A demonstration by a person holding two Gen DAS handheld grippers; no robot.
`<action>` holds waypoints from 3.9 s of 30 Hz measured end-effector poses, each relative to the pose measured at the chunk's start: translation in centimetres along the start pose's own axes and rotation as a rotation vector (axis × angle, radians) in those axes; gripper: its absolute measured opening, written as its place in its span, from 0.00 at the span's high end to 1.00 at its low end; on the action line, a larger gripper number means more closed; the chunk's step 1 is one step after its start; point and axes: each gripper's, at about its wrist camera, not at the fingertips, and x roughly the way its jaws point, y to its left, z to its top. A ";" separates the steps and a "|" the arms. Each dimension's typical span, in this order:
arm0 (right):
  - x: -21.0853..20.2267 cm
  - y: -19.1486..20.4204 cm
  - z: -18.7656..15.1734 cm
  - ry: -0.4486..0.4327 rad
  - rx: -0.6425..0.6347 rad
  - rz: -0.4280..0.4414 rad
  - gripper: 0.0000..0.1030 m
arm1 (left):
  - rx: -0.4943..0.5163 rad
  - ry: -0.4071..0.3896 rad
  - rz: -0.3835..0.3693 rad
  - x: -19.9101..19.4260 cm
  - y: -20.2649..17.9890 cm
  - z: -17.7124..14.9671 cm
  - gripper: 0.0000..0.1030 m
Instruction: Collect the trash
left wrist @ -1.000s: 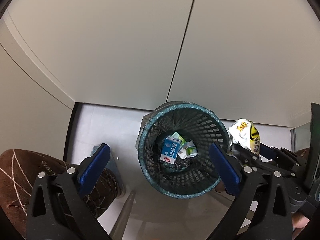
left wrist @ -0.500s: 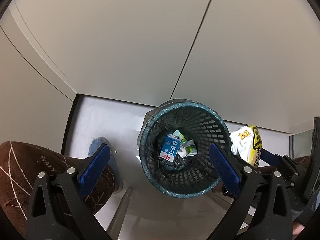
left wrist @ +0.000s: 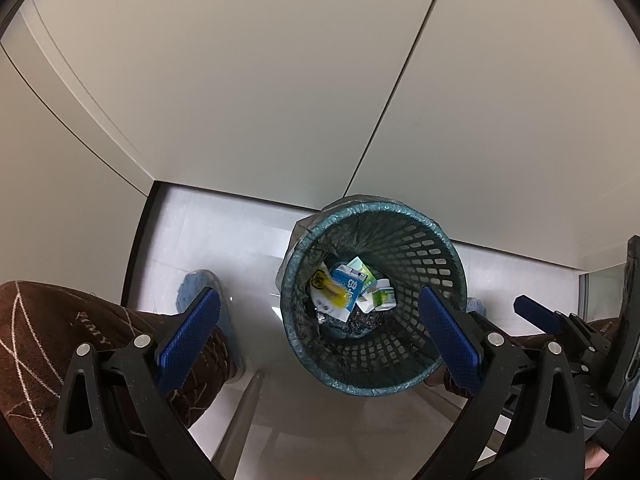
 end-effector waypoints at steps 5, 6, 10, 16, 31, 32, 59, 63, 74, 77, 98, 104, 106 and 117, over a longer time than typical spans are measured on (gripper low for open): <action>-1.1 -0.6 0.1 -0.002 0.020 -0.039 0.18 | 0.004 -0.001 0.000 -0.4 0.0 0.1 0.06; -1.6 -0.7 0.2 -0.008 0.023 -0.044 0.18 | 0.008 -0.008 0.003 -0.7 0.0 0.2 0.06; -5.7 -1.2 0.4 -0.094 0.044 -0.073 0.12 | 0.053 -0.064 0.012 -3.1 -0.5 0.5 0.06; -11.6 -1.9 0.4 -0.183 0.034 -0.090 0.11 | 0.085 -0.129 -0.016 -8.3 -0.9 1.1 0.06; -29.5 -0.6 2.5 -0.488 -0.057 -0.104 0.11 | 0.136 -0.308 -0.090 -23.9 -4.1 3.6 0.06; -30.4 -0.4 2.7 -0.502 -0.068 -0.107 0.11 | 0.138 -0.322 -0.086 -24.9 -4.3 3.8 0.06; -48.1 2.0 12.7 -0.768 -0.148 -0.144 0.11 | 0.158 -0.504 -0.095 -39.1 -10.4 15.9 0.06; -48.1 2.2 15.8 -0.752 -0.157 -0.136 0.11 | 0.150 -0.494 -0.079 -38.8 -11.5 19.3 0.06; -46.7 1.3 23.7 -0.683 -0.119 -0.149 0.11 | 0.105 -0.414 -0.052 -34.6 -14.2 28.1 0.06; -46.0 0.9 24.9 -0.666 -0.103 -0.144 0.11 | 0.080 -0.375 -0.078 -33.3 -14.4 29.7 0.06; -44.0 0.7 28.7 -0.601 -0.100 -0.170 0.11 | 0.121 -0.310 0.011 -30.7 -14.9 31.4 0.41; -42.1 2.2 30.3 -0.525 -0.104 -0.189 0.18 | 0.138 -0.295 -0.008 -31.1 -14.6 31.2 0.85; -41.2 2.3 30.9 -0.486 -0.089 -0.186 0.26 | 0.138 -0.295 -0.010 -31.2 -14.5 31.2 0.95; -40.4 1.2 31.2 -0.459 -0.025 -0.217 0.92 | 0.163 -0.331 -0.045 -32.0 -13.7 30.6 1.00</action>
